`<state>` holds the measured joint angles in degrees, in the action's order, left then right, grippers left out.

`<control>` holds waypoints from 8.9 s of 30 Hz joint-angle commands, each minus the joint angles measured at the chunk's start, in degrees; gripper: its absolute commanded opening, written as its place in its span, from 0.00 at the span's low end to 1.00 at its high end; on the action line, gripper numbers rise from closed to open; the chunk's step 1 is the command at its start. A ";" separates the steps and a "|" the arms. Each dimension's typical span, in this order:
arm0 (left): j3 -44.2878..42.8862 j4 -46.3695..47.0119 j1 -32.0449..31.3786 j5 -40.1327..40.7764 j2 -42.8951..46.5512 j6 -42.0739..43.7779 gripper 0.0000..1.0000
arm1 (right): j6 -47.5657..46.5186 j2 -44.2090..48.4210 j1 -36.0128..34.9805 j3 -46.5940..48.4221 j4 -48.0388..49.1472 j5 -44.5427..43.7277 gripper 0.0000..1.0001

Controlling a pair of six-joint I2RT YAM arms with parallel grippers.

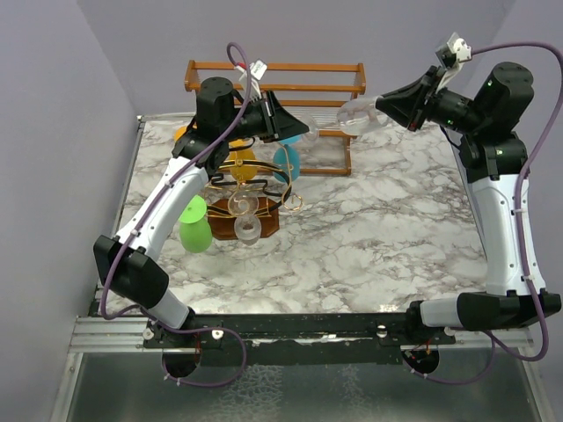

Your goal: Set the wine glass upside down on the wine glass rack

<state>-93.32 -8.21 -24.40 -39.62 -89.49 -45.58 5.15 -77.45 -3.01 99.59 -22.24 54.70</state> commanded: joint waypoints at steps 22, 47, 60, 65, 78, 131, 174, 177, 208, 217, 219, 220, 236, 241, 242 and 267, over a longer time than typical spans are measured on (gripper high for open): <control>0.47 1.27 2.36 0.46 3.88 7.38 0.00 | -5.71 4.18 -0.77 -4.91 -0.05 4.31 0.37; -5.87 -22.99 -8.18 24.29 11.45 57.35 0.00 | -19.91 4.59 -0.77 -6.00 -9.40 -36.27 0.90; -4.53 -28.37 -19.73 29.25 9.69 72.33 0.00 | -18.91 5.30 -0.77 -27.19 4.37 -42.20 0.95; -4.07 -28.93 -25.70 36.86 7.48 79.35 0.00 | -18.83 7.72 -0.16 -32.70 6.21 -40.50 0.95; 0.63 -28.19 -33.82 51.92 3.64 89.36 0.00 | -18.78 8.22 1.68 -35.79 7.05 -35.03 0.95; -1.02 -45.12 -35.71 52.98 10.83 99.23 0.00 | -19.98 7.45 1.95 -35.33 5.62 -32.38 0.95; -2.57 -46.73 -35.71 44.68 9.98 99.74 0.00 | -20.62 7.14 2.08 -35.18 4.84 -30.81 0.95; -1.83 -45.51 -35.69 45.65 9.44 99.93 0.00 | -20.79 7.15 2.12 -35.30 4.93 -30.55 0.95; -0.59 -44.07 -35.78 45.88 7.86 96.26 0.14 | -21.40 6.97 2.13 -35.53 5.02 -30.78 0.95; -1.62 -45.12 -35.74 45.25 7.47 94.98 0.21 | -21.53 6.94 2.12 -35.60 5.10 -30.94 0.95; -2.18 -45.16 -35.79 44.72 7.43 94.25 0.23 | -21.58 6.95 2.12 -35.46 5.02 -31.03 0.95; -2.48 -45.33 -35.80 44.34 7.38 93.98 0.24 | -21.58 6.96 2.11 -35.43 5.01 -31.13 0.95; -4.38 -47.44 -35.78 40.02 7.33 92.80 0.30 | -21.56 7.30 2.12 -35.27 4.84 -31.23 0.95; -4.41 -47.84 -35.77 39.68 7.23 92.88 0.31 | -21.58 7.32 2.13 -35.36 4.93 -31.31 0.95; -4.48 -48.02 -35.79 39.36 7.33 92.87 0.31 | -21.63 7.31 2.13 -35.41 4.93 -31.25 0.95; -5.04 -44.69 -31.41 40.35 12.50 87.75 0.69 | -29.54 2.39 2.13 -28.04 -4.98 -37.73 1.00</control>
<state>-97.23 -56.49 -58.96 -0.97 -80.55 45.28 -20.18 -73.01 -1.37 67.55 -22.22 22.00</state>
